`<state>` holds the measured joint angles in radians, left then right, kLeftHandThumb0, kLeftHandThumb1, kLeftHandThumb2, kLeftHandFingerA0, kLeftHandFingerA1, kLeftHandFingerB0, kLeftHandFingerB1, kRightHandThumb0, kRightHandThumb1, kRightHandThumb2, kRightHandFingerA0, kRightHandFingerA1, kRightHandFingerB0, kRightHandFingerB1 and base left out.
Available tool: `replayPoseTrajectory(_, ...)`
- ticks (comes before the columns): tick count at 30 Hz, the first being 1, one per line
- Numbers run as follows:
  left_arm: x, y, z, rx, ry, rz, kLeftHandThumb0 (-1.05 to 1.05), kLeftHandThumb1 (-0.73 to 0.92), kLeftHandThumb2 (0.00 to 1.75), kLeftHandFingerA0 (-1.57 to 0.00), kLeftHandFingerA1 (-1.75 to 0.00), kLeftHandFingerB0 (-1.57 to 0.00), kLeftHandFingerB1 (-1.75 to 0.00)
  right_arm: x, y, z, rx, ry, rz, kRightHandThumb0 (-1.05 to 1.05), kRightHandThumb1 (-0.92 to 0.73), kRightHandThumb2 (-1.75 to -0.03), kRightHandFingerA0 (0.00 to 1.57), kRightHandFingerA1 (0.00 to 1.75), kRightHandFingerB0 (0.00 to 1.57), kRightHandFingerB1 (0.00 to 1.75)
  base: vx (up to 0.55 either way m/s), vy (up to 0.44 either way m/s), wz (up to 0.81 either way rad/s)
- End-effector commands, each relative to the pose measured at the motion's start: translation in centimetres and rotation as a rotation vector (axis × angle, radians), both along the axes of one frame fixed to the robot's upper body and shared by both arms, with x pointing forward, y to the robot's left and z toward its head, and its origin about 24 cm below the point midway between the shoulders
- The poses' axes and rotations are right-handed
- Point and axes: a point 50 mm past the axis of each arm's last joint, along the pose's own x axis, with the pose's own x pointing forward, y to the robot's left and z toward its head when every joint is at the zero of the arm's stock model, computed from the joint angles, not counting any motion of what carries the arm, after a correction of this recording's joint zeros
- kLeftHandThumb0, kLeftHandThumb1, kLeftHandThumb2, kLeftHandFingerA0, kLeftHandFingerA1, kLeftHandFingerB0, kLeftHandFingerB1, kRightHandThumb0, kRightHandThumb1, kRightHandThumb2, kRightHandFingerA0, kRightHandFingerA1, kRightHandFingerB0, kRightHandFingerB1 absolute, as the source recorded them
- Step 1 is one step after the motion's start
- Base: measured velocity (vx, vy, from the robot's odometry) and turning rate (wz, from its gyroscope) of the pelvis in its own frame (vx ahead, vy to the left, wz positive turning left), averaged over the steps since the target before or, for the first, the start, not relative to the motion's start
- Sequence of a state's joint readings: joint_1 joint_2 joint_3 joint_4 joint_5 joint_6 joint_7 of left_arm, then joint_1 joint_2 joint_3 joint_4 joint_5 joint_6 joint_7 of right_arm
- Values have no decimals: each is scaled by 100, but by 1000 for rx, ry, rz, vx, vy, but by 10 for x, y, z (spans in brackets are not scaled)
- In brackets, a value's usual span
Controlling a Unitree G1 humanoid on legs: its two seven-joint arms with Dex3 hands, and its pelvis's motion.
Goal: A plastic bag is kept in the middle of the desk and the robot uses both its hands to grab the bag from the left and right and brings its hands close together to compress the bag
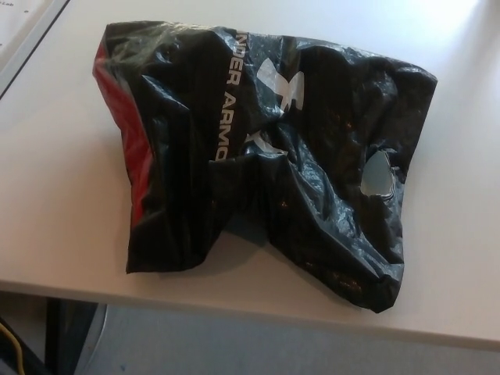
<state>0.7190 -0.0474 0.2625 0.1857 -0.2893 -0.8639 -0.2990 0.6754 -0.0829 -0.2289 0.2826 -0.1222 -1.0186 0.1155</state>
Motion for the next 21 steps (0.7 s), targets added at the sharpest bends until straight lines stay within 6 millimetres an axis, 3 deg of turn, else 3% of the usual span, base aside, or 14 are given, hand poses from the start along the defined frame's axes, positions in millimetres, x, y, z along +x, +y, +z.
replayPoseTrajectory(1, -4, 5, 21, 115, -223, -53, -64, 92, 68, -22, -35, -20, -31, -4, 8, 8, -35, -179, 66, -77, -73, -106, 0, 35, 8, 36, 0, 0, 0)
replayPoseTrajectory(2, -3, 6, 20, 120, -223, -51, -64, 92, 69, -22, -36, -19, -32, -4, 9, 8, -27, -182, 64, -69, -91, -70, 5, 31, 9, 28, 0, 0, 0)
replayPoseTrajectory(4, -3, 7, 20, 125, -221, -47, -64, 92, 69, -22, -36, -20, -32, -4, 10, 6, -11, -187, 60, -68, -91, -68, 7, 32, 9, 29, 0, 0, 0)
replayPoseTrajectory(5, -3, 7, 21, 124, -225, -49, -63, 92, 69, -21, -36, -19, -32, -4, 11, 6, -10, -189, 60, -76, -71, -105, 1, 41, 7, 40, 0, 0, 0)
replayPoseTrajectory(11, -4, 6, 22, 118, -229, -59, -65, 92, 68, -21, -35, -19, -31, -6, 9, 6, -30, -186, 70, -77, -74, -107, 0, 32, 8, 34, 0, 0, 0)
replayPoseTrajectory(16, -5, 8, 21, 117, -230, -52, -66, 91, 67, -23, -35, -20, -31, -6, 9, 6, -38, -208, 76, -71, -70, -105, 0, 41, 7, 40, 0, 0, 0)
replayPoseTrajectory(17, -5, 8, 21, 104, -229, -55, -65, 91, 67, -22, -34, -20, -30, -6, 10, 6, -23, -212, 82, -67, -91, -68, 6, 30, 9, 28, 0, 0, 0)
replayPoseTrajectory(19, -6, 8, 21, 110, -224, -56, -65, 91, 67, -22, -34, -20, -30, -6, 9, 6, -30, -220, 87, -67, -92, -67, 6, 31, 9, 28, 0, 0, 0)
replayPoseTrajectory(20, -7, 7, 22, 108, -226, -55, -65, 91, 67, -23, -34, -20, -30, -6, 9, 6, -35, -214, 86, -76, -73, -106, 0, 36, 8, 36, 0, 0, 0)
replayPoseTrajectory(21, -7, 7, 22, 105, -228, -55, -65, 91, 67, -23, -34, -20, -30, -7, 9, 5, -39, -207, 83, -76, -73, -106, 0, 36, 8, 36, 0, 0, 0)
